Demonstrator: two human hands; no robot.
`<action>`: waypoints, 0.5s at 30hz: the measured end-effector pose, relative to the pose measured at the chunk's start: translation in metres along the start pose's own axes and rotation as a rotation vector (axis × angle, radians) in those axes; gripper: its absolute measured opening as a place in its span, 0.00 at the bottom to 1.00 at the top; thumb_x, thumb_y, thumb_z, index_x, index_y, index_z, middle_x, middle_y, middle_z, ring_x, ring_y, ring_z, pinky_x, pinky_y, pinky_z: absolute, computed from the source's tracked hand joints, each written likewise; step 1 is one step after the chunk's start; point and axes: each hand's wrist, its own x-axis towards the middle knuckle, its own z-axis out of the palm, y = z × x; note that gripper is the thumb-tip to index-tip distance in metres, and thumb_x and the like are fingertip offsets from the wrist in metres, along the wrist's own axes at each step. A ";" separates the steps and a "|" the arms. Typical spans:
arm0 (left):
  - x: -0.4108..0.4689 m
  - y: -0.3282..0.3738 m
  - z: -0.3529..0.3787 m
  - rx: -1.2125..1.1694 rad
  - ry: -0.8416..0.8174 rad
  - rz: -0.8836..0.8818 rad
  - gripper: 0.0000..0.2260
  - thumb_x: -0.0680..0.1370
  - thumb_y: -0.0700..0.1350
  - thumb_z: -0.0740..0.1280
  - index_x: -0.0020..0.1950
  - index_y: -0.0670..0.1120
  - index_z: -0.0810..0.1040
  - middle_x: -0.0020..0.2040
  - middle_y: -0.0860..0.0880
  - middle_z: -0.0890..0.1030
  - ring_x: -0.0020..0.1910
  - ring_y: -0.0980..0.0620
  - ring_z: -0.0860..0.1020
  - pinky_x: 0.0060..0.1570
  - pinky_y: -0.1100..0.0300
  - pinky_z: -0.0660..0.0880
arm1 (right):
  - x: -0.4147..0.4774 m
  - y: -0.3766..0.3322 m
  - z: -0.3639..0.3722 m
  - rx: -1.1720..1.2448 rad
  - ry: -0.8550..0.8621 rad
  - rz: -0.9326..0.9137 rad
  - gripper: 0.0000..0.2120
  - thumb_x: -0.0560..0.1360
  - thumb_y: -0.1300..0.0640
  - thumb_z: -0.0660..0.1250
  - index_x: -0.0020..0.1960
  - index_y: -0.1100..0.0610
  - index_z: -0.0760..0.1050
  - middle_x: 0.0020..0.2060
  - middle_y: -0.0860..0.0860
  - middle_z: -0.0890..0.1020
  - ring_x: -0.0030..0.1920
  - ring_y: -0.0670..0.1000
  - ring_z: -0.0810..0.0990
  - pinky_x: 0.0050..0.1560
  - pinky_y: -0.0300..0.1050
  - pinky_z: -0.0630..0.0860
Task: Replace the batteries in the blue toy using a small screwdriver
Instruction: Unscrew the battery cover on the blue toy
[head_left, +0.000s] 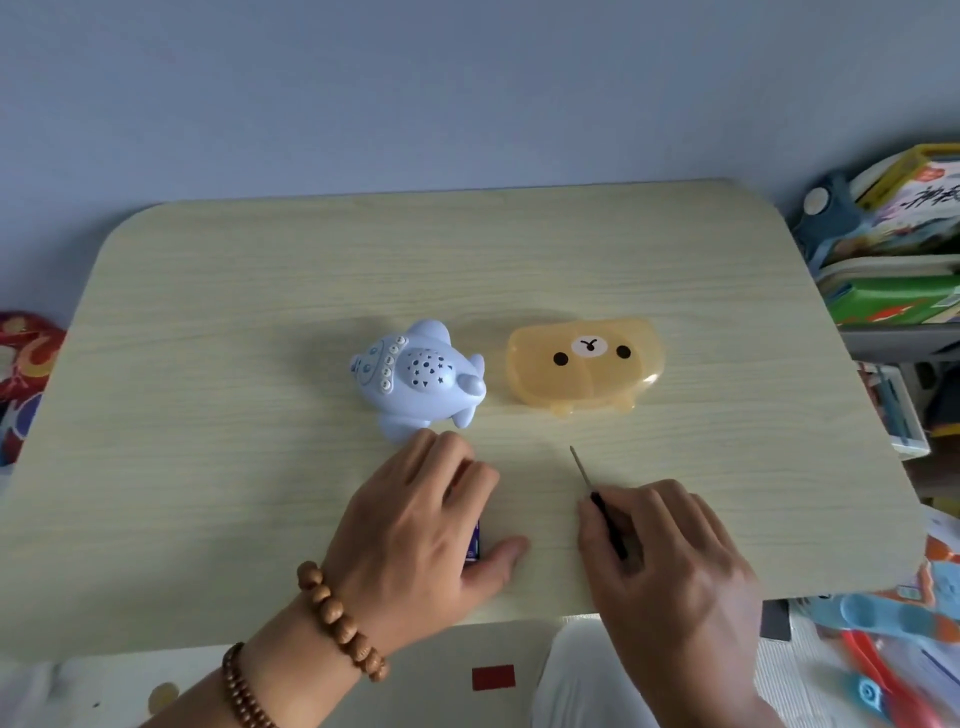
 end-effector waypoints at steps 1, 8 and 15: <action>0.000 0.000 0.000 -0.004 -0.001 0.000 0.19 0.69 0.59 0.72 0.42 0.44 0.78 0.43 0.46 0.76 0.40 0.43 0.75 0.35 0.49 0.76 | 0.001 0.000 0.000 -0.002 0.000 0.001 0.07 0.74 0.52 0.71 0.38 0.53 0.81 0.33 0.48 0.80 0.34 0.54 0.79 0.32 0.46 0.74; 0.002 0.001 0.001 0.024 0.026 0.029 0.18 0.69 0.60 0.71 0.41 0.44 0.77 0.42 0.46 0.75 0.40 0.45 0.74 0.36 0.49 0.74 | 0.000 0.003 0.006 -0.014 0.053 -0.026 0.07 0.73 0.52 0.72 0.38 0.53 0.81 0.33 0.49 0.81 0.35 0.56 0.81 0.32 0.47 0.75; -0.002 0.003 0.004 0.086 0.066 0.064 0.19 0.71 0.61 0.68 0.42 0.45 0.76 0.43 0.47 0.75 0.42 0.45 0.74 0.36 0.52 0.75 | -0.007 0.002 0.007 -0.035 0.061 -0.024 0.09 0.74 0.53 0.73 0.37 0.52 0.77 0.31 0.48 0.78 0.34 0.54 0.77 0.32 0.46 0.71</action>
